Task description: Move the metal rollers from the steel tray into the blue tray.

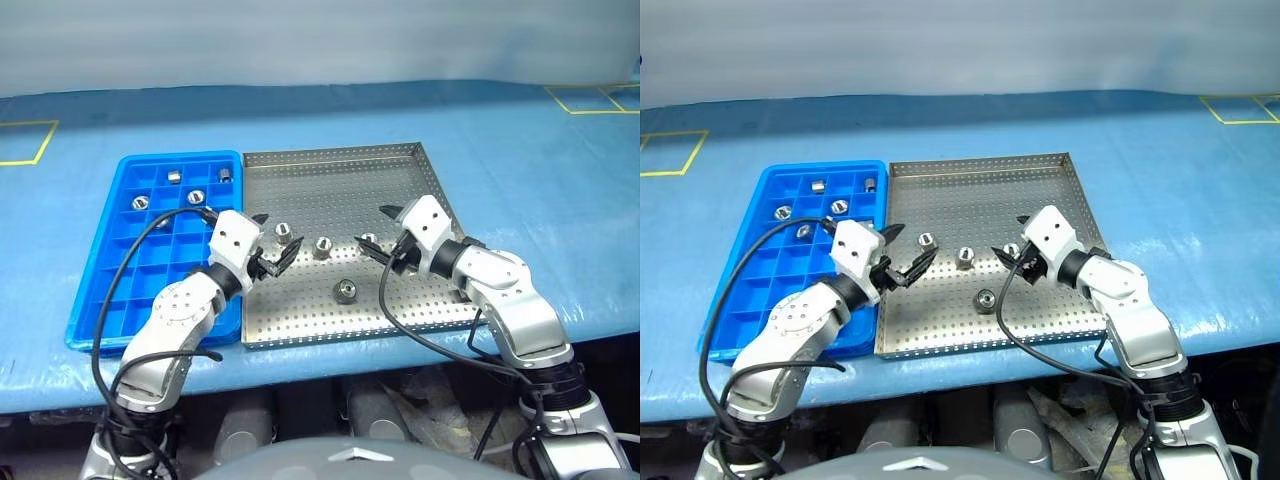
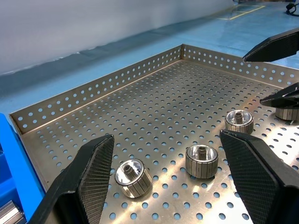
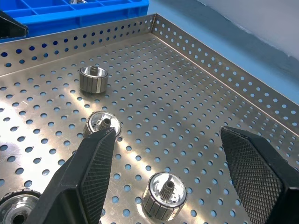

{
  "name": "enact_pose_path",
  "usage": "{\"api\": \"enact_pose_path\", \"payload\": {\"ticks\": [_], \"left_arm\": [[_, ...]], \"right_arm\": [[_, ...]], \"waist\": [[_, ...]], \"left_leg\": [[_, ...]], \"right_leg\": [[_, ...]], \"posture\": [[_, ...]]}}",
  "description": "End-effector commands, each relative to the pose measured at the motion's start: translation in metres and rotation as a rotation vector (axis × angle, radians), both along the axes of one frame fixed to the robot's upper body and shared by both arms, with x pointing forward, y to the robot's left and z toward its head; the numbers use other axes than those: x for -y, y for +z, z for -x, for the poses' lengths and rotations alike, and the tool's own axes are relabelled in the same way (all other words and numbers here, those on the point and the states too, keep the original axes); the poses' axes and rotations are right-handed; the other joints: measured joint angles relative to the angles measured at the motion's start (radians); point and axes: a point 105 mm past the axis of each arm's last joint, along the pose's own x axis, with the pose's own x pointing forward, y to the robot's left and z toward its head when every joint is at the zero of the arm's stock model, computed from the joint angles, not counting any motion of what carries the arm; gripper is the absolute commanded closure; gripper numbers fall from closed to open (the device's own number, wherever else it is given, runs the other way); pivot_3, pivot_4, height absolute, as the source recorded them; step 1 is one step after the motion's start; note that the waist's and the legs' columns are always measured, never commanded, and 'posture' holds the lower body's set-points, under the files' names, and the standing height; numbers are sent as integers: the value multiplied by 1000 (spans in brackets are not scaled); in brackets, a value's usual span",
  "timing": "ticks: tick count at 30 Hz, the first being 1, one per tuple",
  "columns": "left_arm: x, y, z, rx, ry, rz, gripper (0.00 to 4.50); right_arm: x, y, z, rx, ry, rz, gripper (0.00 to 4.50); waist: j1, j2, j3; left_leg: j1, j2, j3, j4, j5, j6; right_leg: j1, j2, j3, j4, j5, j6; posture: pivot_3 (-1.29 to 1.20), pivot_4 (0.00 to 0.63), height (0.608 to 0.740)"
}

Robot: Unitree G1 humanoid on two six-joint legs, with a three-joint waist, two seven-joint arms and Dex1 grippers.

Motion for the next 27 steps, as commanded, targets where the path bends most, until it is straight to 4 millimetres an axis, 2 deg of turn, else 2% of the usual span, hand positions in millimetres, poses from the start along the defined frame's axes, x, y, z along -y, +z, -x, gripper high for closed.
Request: {"api": "enact_pose_path", "payload": {"ticks": [1,16,27], "left_arm": [[0,9,0,8,-10,21,554],[5,10,-1,12,-27,11,554],[28,4,1,-30,-75,35,554]], "right_arm": [[-2,15,0,61,14,-14,726],[-4,16,-1,76,21,-26,726],[-4,16,-1,83,16,-26,726]], "waist": [[0,0,0],[0,0,0],[0,0,0]], "left_leg": [[0,0,0,0,0,0],[0,0,0,0,0,0],[0,0,0,0,0,0]], "right_leg": [[0,0,0,0,0,0],[0,0,0,0,0,0],[0,0,0,0,0,0]], "posture": [[-140,150,740],[-142,150,740],[-143,150,740]]}}
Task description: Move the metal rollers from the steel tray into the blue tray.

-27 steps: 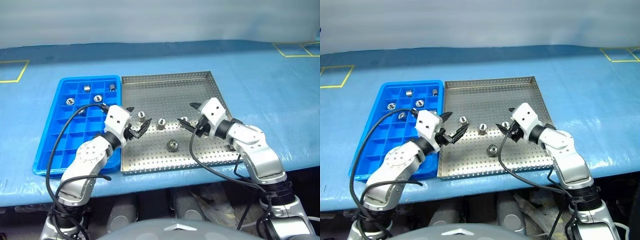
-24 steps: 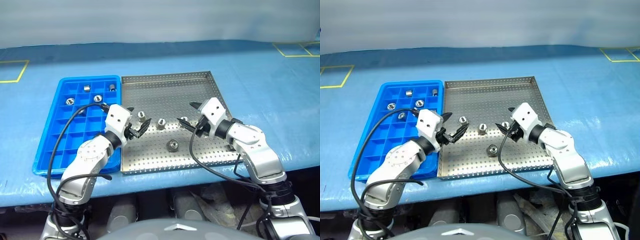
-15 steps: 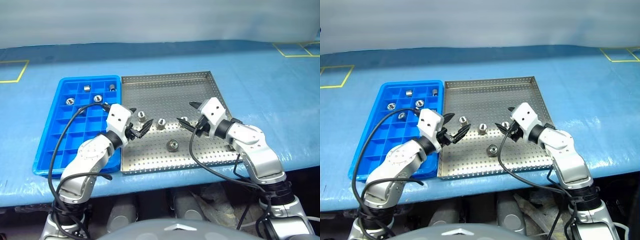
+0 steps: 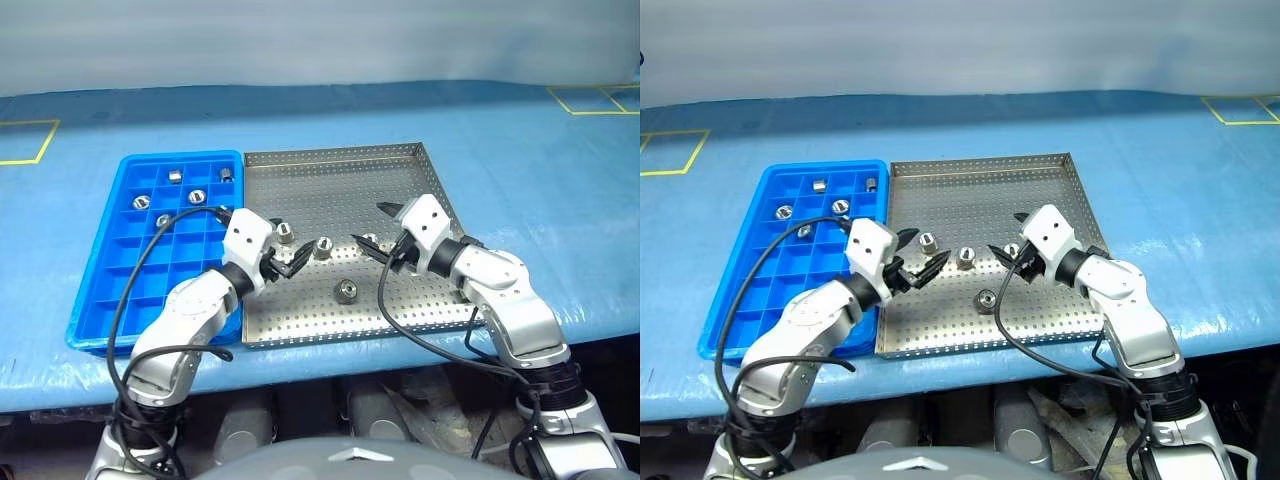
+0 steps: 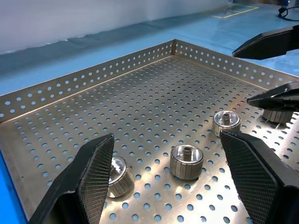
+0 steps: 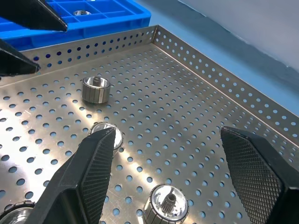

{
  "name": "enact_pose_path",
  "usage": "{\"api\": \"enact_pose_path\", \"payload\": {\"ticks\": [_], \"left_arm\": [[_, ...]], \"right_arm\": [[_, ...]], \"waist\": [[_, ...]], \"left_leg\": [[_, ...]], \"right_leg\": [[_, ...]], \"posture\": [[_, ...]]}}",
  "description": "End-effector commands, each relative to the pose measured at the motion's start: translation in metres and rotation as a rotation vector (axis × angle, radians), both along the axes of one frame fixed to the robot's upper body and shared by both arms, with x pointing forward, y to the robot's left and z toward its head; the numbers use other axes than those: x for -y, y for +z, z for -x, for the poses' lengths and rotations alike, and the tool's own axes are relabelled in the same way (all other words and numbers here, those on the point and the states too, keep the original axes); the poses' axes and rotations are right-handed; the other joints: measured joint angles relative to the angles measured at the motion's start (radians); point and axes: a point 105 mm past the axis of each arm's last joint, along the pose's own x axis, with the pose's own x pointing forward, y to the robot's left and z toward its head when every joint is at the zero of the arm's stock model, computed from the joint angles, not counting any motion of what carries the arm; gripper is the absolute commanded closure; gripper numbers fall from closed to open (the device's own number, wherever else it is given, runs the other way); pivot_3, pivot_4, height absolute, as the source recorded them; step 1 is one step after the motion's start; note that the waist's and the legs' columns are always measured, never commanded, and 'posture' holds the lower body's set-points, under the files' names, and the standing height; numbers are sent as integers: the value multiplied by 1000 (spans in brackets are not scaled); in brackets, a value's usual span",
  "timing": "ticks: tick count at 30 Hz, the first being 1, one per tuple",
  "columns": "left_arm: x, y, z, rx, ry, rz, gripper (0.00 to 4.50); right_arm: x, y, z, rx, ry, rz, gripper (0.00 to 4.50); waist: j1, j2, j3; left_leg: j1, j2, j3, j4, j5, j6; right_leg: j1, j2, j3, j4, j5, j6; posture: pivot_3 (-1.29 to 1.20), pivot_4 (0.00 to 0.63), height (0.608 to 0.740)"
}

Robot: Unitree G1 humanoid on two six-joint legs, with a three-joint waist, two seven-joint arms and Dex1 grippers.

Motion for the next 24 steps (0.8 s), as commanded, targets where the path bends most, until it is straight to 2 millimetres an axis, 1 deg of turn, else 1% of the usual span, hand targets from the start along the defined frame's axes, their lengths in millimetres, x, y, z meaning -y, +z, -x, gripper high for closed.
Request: {"api": "enact_pose_path", "payload": {"ticks": [1,10,15,17,20,24], "left_arm": [[5,8,-1,33,-7,-9,554],[0,13,-9,48,49,-41,554],[4,15,-12,60,61,-48,554],[10,12,-13,36,61,-47,554],[24,-3,-15,-36,57,-69,554],[34,-20,-13,-116,40,-94,554]], "right_arm": [[0,13,0,57,3,-9,726],[8,9,1,43,-16,11,726],[10,9,2,41,-24,12,726],[11,8,2,37,-32,18,726],[18,8,2,39,-59,29,726],[25,11,4,46,-87,38,726]], "waist": [[0,0,0],[-2,0,0],[-2,0,0],[-2,0,0],[-1,0,0],[-9,0,0]], "left_leg": [[0,0,0,0,0,0],[0,0,0,0,0,0],[0,0,0,0,0,0],[0,0,0,0,0,0],[0,-1,0,1,0,0],[0,-1,1,1,0,1]], "right_leg": [[0,0,0,0,0,0],[0,0,0,0,0,0],[0,0,0,0,0,0],[0,0,1,0,0,0],[0,0,1,0,0,1],[0,0,1,0,1,1]], "posture": [[-143,150,740],[-158,150,740],[-163,150,740],[-165,150,740],[-184,150,740],[-195,150,740]]}}
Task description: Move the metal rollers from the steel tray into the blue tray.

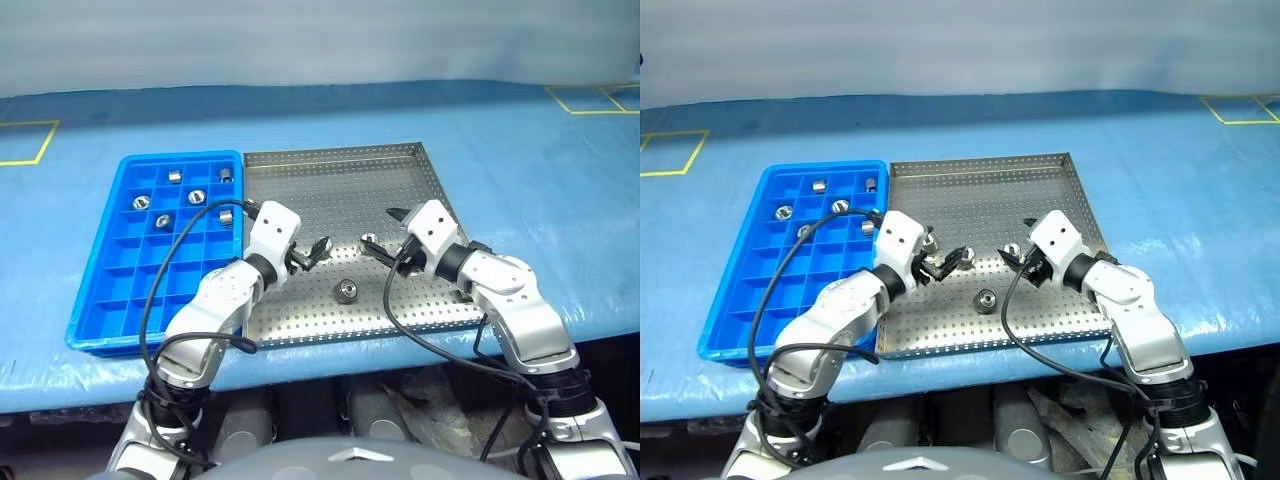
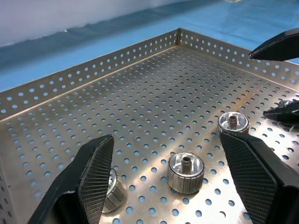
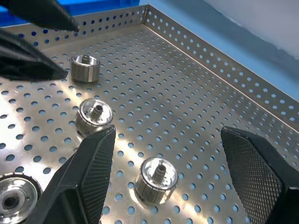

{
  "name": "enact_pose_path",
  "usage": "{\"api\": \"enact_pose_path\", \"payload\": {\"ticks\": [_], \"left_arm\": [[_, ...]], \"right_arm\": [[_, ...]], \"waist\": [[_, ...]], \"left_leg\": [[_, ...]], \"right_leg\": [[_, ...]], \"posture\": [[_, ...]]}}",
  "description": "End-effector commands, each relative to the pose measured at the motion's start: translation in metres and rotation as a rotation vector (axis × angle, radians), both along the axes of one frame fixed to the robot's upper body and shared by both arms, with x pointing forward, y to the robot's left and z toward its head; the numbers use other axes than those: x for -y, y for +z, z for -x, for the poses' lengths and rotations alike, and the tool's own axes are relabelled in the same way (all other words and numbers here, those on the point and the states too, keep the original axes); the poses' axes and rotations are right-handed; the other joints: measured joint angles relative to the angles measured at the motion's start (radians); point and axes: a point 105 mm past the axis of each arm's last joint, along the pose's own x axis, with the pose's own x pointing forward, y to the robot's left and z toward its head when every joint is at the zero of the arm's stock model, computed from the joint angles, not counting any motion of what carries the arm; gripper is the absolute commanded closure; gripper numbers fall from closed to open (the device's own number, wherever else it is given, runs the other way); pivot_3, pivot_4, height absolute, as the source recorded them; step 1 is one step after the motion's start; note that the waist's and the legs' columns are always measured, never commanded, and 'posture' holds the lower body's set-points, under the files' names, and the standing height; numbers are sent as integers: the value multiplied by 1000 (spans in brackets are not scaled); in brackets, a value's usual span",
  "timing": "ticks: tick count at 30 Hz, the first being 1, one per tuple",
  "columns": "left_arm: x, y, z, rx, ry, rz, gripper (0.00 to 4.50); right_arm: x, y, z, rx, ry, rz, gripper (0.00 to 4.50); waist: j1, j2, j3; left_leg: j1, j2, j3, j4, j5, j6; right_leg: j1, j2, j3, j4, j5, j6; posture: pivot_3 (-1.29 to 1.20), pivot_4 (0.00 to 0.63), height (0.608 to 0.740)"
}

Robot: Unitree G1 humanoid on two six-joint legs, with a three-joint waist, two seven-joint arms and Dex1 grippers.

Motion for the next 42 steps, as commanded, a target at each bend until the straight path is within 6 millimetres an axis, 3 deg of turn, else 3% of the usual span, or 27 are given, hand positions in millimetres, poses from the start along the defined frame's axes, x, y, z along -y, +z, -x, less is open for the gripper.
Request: {"api": "enact_pose_path", "payload": {"ticks": [1,14,29,32,35,42], "left_arm": [[7,-4,0,-20,-13,-21,554],[19,-31,-15,-129,11,-15,554],[28,-44,-30,-136,8,-50,554],[27,-45,-31,-140,13,-49,1083],[26,-45,-31,-139,13,-54,2036],[25,-40,-31,-127,8,-41,2036]], "right_arm": [[6,18,2,64,-19,3,726],[1,19,6,61,-19,-7,726],[-2,17,10,54,-16,-20,726],[-3,16,9,56,-16,-24,692],[-3,16,9,58,-20,-26,692],[-4,16,7,64,-21,-31,692]], "waist": [[-7,0,0],[-13,0,0],[-22,0,0],[-26,0,0],[-27,0,0],[-28,0,0]], "left_leg": [[0,0,0,0,0,0],[0,0,1,2,0,0],[0,0,2,2,-1,1],[0,0,2,2,-1,1],[0,0,2,2,-1,1],[0,0,2,2,-1,1]], "right_leg": [[0,0,0,0,0,0],[0,1,2,0,1,1],[0,0,3,0,1,2],[0,0,3,0,1,2],[0,0,3,0,1,2],[0,0,3,0,1,2]], "posture": [[-195,150,740],[-206,150,740],[-223,150,740],[-221,150,740],[-221,150,740],[-215,150,740]]}}
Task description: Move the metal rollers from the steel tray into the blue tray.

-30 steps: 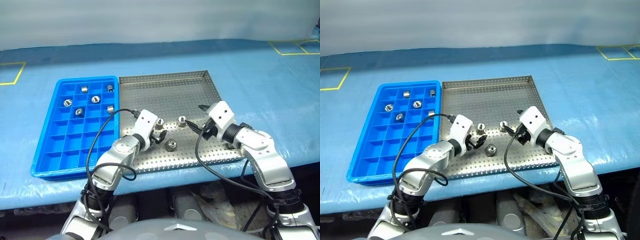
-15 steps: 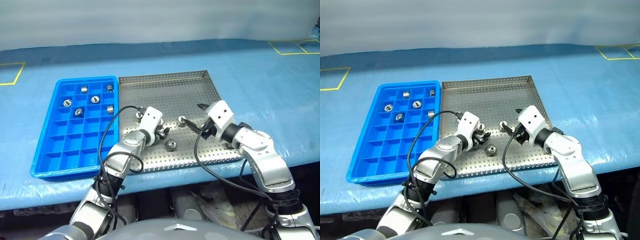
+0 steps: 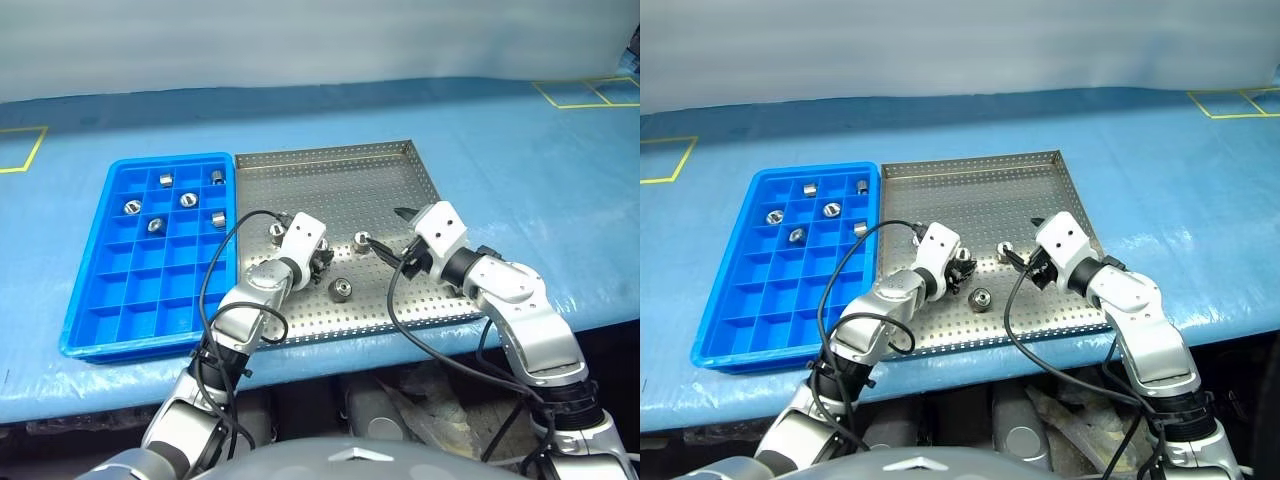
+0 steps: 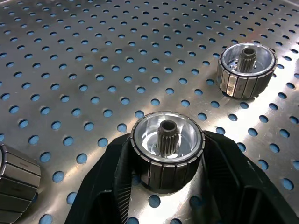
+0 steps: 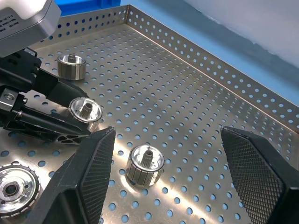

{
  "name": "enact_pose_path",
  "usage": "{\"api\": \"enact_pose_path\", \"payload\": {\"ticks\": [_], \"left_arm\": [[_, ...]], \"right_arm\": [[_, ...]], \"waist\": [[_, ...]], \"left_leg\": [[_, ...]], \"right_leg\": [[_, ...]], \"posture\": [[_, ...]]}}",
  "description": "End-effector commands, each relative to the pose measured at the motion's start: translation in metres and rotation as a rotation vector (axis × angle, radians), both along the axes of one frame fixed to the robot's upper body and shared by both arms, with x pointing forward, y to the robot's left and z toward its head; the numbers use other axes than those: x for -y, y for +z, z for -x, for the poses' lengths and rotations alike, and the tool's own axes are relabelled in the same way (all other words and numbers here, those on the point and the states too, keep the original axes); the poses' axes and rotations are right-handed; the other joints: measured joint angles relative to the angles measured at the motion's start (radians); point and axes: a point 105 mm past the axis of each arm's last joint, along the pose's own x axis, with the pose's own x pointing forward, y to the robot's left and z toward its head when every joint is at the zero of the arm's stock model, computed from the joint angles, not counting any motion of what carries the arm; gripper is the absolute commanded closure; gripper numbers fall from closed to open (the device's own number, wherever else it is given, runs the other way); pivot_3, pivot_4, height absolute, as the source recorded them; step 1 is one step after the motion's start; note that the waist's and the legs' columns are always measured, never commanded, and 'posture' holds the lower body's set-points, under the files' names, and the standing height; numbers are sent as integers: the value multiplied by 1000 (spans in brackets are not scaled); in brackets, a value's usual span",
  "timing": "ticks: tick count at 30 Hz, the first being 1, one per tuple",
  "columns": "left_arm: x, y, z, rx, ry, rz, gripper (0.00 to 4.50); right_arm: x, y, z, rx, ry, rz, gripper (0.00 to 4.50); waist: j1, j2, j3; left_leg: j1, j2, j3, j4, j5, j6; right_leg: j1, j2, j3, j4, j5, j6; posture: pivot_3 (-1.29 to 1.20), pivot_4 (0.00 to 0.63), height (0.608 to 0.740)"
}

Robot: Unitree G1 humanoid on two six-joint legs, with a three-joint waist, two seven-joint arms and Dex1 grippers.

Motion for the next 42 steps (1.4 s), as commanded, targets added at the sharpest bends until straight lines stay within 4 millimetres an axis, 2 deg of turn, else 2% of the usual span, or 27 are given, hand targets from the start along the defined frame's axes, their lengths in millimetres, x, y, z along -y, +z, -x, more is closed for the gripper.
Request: {"api": "enact_pose_path", "payload": {"ticks": [1,4,7,9,12,14,19,21,25,28,30,33,35,37,40,42], "left_arm": [[3,11,-3,36,-8,24,2036],[5,32,-4,108,-8,109,2036],[-4,63,-5,196,17,178,2036],[-18,82,-2,228,47,219,2036],[-57,108,5,299,154,241,2036],[-86,115,12,322,240,223,2036],[-160,119,35,363,483,53,2036],[-177,124,44,385,546,28,2036],[-191,126,50,407,627,3,2036],[-184,122,50,389,611,26,2036],[-168,119,46,376,548,52,2036],[-125,116,35,340,377,143,2036],[-93,108,30,288,234,191,2036],[-70,98,27,239,132,207,2036],[-42,79,24,160,-6,196,2036],[-34,64,18,116,-39,163,2036]], "right_arm": [[-4,12,0,49,13,-15,692],[-6,12,-1,51,20,-18,692],[-9,12,-1,52,31,-22,692],[-10,11,-1,52,36,-22,692],[-12,10,-2,50,47,-25,692],[-15,9,-3,47,58,-27,692],[-20,6,-6,38,88,-35,692],[-24,5,-7,32,109,-35,692],[-32,4,-11,32,143,-34,692],[-34,6,-12,37,156,-36,692],[-35,6,-12,38,159,-34,692],[-34,7,-13,47,151,-35,692],[-30,9,-12,59,127,-38,692],[-25,10,-11,66,105,-36,692],[-15,9,-6,63,72,-22,692],[-7,8,-2,61,39,-9,692]], "waist": [[0,0,0],[-1,0,0],[-2,0,0],[-5,0,0],[-9,0,0],[-11,0,0],[-2,0,0],[10,-1,0],[48,-1,0],[66,-1,0],[76,-1,0],[87,-1,0],[88,-1,0],[77,-1,0],[57,-1,0],[41,-1,0]], "left_leg": [[0,0,0,0,0,0],[0,0,0,0,0,0],[-1,0,0,0,0,0],[-1,0,0,0,0,0],[0,1,0,0,0,0],[0,1,0,0,0,0],[0,1,0,0,0,0],[0,1,-1,0,0,0],[0,1,-1,0,0,0],[0,0,-2,0,0,0],[0,0,-2,0,0,0],[0,0,-2,0,0,0],[0,0,-2,1,0,0],[0,-1,-1,1,0,0],[0,0,0,1,-1,1],[-1,0,0,1,-1,1]], "right_leg": [[0,0,0,0,0,0],[0,0,0,0,0,0],[-1,0,0,0,0,0],[-1,0,0,0,0,0],[-1,0,0,0,0,0],[-1,0,0,0,0,0],[0,0,0,1,0,0],[0,0,0,0,0,0],[0,-1,-1,0,0,0],[0,-1,-2,0,0,-1],[0,-2,-2,0,0,-1],[0,-2,-2,0,0,-1],[1,-2,-2,0,-1,-2],[1,-2,-1,0,-2,-4],[0,-2,-1,-1,-1,-2],[0,-1,-1,-1,-1,-1]], "posture": [[-215,150,740],[-211,150,740],[-208,150,740],[-197,150,740],[-169,150,740],[-154,150,740],[-96,150,740],[-81,150,740],[-49,150,740],[-47,150,740],[-54,150,740],[-80,150,740],[-104,150,740],[-147,150,740],[-200,150,740],[-222,150,740]]}}
